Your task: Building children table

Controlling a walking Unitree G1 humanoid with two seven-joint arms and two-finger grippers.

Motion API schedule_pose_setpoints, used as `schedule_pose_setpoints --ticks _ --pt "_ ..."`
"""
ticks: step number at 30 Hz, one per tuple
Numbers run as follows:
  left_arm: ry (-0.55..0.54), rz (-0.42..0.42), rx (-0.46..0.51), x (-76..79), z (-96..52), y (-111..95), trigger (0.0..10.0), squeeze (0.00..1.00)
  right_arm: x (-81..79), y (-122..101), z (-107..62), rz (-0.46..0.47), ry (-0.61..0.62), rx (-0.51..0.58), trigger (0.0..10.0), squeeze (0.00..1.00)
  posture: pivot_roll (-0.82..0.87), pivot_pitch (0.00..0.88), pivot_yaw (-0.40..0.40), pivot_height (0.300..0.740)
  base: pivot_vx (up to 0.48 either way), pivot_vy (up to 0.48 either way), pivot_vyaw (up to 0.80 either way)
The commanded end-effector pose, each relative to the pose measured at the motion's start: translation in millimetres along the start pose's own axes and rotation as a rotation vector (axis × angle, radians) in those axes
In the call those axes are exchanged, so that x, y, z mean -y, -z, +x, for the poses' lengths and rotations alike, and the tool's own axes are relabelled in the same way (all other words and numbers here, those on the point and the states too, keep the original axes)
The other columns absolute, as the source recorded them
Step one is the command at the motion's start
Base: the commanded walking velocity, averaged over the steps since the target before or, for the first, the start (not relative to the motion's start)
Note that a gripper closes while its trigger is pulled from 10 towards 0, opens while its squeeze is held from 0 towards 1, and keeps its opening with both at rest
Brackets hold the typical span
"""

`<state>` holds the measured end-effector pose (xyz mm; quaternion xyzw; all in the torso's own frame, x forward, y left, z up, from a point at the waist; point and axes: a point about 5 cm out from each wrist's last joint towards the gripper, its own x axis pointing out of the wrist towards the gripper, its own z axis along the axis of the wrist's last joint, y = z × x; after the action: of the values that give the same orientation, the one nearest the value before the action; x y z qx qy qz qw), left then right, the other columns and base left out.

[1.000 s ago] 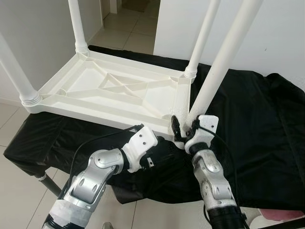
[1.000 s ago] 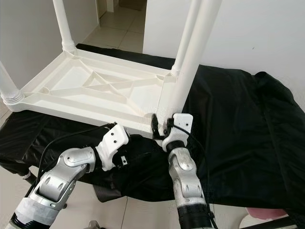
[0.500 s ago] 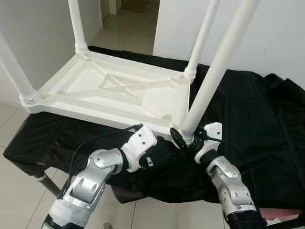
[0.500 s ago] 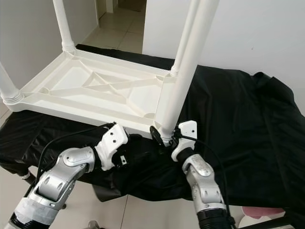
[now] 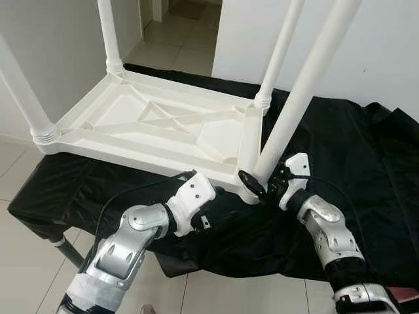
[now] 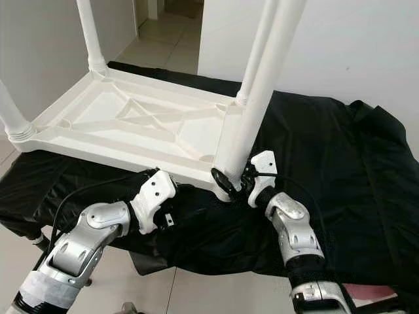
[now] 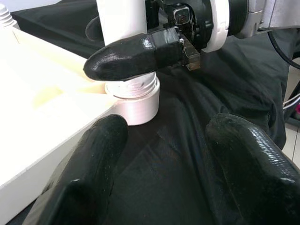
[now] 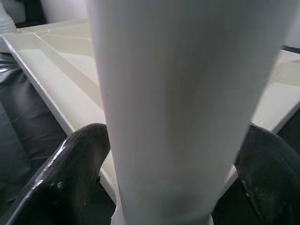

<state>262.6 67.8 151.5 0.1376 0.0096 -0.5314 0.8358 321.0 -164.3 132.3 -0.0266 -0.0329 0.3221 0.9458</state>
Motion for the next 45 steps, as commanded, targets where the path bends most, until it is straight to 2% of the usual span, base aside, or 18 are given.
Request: schedule_pose_setpoints --ticks 1,4,6,20,21,23,24,29,31,34,36,40,42,44,45 --pt "-0.039 0.015 -0.002 -1.0 0.3 -2 10.0 0.00 0.5 3 -0.1 -0.011 -0.015 -0.017 10.0 0.00 0.05 0.015 -0.093 0.740 0.000 0.000 0.00" --pt "-0.039 0.016 -0.001 -1.1 0.7 -2 10.0 0.00 -0.3 4 4.7 -0.014 -0.040 -0.027 10.0 0.00 0.05 0.014 -0.094 0.740 0.000 0.000 0.00" --pt "-0.043 0.017 0.002 -1.0 1.2 -3 10.0 0.00 -1.5 9 10.5 -0.030 -0.059 -0.048 0.0 0.00 0.06 0.012 -0.100 0.740 0.000 0.000 0.00" --pt "-0.051 0.015 0.002 -0.9 -0.2 -4 10.0 0.00 5.7 19 7.6 -0.013 -0.047 -0.073 0.0 0.00 0.07 0.009 -0.098 0.740 0.000 0.000 0.00" --pt "-0.050 0.015 0.002 -1.0 -0.2 -4 10.0 0.00 6.4 20 7.3 -0.012 -0.041 -0.075 8.9 0.00 0.07 0.009 -0.098 0.740 0.000 0.000 0.00" --pt "-0.049 0.016 0.002 -1.0 -0.1 -4 10.0 0.00 6.8 20 6.6 -0.011 -0.036 -0.076 8.9 0.00 0.06 0.007 -0.097 0.740 0.000 0.000 0.00" --pt "-0.048 0.018 0.001 -1.1 0.1 -3 10.0 0.00 6.7 20 5.4 -0.004 -0.025 -0.073 10.0 0.00 0.06 0.007 -0.097 0.740 0.000 0.000 0.00" --pt "-0.046 0.017 0.003 -1.0 0.7 -3 10.0 0.00 6.6 22 3.2 -0.004 0.021 -0.075 10.0 0.00 0.06 0.007 -0.098 0.740 0.000 0.000 0.00" --pt "-0.046 0.016 0.004 -0.8 1.7 -3 10.0 0.00 6.0 24 1.8 -0.024 0.112 -0.096 10.0 0.00 0.05 0.009 -0.103 0.740 0.000 0.000 0.00" --pt "-0.048 0.015 0.003 -0.8 1.8 -3 10.0 0.00 3.4 23 1.2 -0.014 0.150 -0.088 10.0 0.00 0.05 0.010 -0.102 0.740 0.000 0.000 0.00" --pt "-0.047 0.013 -0.001 -0.1 1.8 -1 10.0 0.00 -1.9 22 0.2 -0.016 0.264 -0.088 10.0 0.00 0.05 0.012 -0.101 0.740 0.000 0.000 0.00" --pt "-0.044 0.011 -0.002 0.7 1.8 0 10.0 0.00 -4.1 22 0.0 -0.027 0.354 -0.103 10.0 0.00 0.04 0.014 -0.099 0.740 0.000 0.000 0.00" --pt "-0.038 0.010 -0.002 2.1 2.5 -1 10.0 0.00 -8.1 23 0.3 0.015 0.483 -0.102 10.0 0.00 0.04 0.018 -0.097 0.740 0.000 0.000 0.00" --pt "-0.038 0.010 -0.002 2.1 2.5 -1 10.0 0.00 -8.1 23 0.3 0.015 0.483 -0.102 10.0 0.00 0.04 0.018 -0.097 0.740 0.000 0.000 0.00" --pt "-0.033 0.011 -0.002 3.1 3.4 -1 10.0 0.00 -14.1 25 0.2 0.041 0.577 -0.105 10.0 0.00 0.03 0.022 -0.098 0.740 0.000 0.000 0.00"
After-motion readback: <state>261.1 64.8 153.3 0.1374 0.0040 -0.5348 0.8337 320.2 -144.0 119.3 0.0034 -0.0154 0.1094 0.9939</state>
